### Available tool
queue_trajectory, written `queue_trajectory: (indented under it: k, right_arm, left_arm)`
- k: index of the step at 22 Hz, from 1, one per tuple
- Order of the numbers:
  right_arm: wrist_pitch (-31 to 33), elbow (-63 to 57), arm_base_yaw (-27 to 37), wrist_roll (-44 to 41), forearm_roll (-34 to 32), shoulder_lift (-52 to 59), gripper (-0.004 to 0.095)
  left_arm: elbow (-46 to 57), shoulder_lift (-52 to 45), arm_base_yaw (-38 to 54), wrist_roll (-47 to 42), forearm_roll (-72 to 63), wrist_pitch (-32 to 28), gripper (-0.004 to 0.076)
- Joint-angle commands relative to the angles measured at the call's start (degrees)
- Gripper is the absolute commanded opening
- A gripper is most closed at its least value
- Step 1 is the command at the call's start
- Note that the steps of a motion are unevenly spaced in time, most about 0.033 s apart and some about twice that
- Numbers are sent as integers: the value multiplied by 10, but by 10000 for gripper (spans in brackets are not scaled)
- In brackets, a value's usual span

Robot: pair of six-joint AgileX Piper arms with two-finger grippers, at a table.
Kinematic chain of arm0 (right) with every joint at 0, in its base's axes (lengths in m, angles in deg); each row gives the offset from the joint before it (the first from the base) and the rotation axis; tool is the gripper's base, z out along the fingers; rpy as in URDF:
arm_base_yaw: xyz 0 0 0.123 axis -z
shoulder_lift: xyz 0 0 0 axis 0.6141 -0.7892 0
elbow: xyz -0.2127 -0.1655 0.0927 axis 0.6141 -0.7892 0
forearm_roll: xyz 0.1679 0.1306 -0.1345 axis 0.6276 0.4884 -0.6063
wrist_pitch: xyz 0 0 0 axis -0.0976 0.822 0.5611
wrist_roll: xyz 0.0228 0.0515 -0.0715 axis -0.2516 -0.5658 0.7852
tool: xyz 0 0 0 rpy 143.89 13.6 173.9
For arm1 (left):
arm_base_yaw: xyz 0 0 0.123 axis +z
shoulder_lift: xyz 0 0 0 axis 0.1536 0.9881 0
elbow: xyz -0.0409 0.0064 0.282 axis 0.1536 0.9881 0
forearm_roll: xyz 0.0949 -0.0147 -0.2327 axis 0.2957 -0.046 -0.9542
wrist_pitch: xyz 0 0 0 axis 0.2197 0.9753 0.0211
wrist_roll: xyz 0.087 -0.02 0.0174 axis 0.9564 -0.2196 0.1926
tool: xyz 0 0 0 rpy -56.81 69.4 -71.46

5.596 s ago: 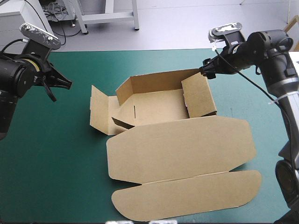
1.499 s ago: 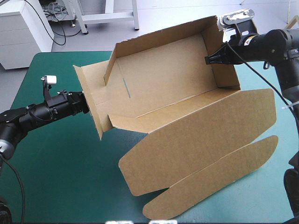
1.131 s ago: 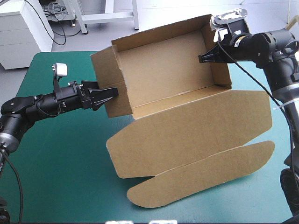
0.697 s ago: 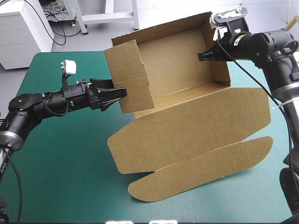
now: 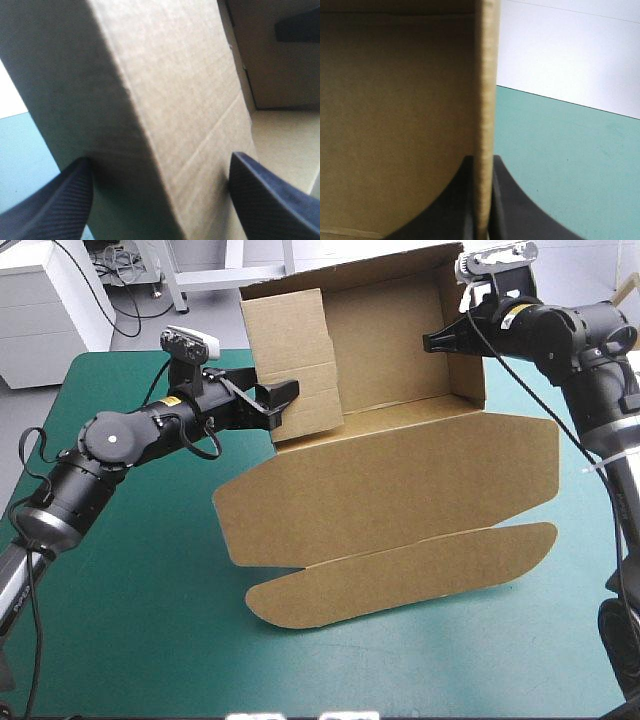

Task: Fold the box

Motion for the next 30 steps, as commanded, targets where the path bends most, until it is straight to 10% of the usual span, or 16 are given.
queue_trajectory:
  k: [1, 17, 30]
  right_arm:
    - [-49, 17, 0, -8, 17, 24, -11]
    - [-49, 17, 0, -61, -17, 23, -8]
    - [60, 17, 0, -81, 21, -57, -18]
  left_arm:
    - [-55, 12, -7, -102, 61, -15, 503]
    - [-299, 152, -122, -579, 651, 131, 382]
    - [-299, 185, -124, -560, 680, 200, 23]
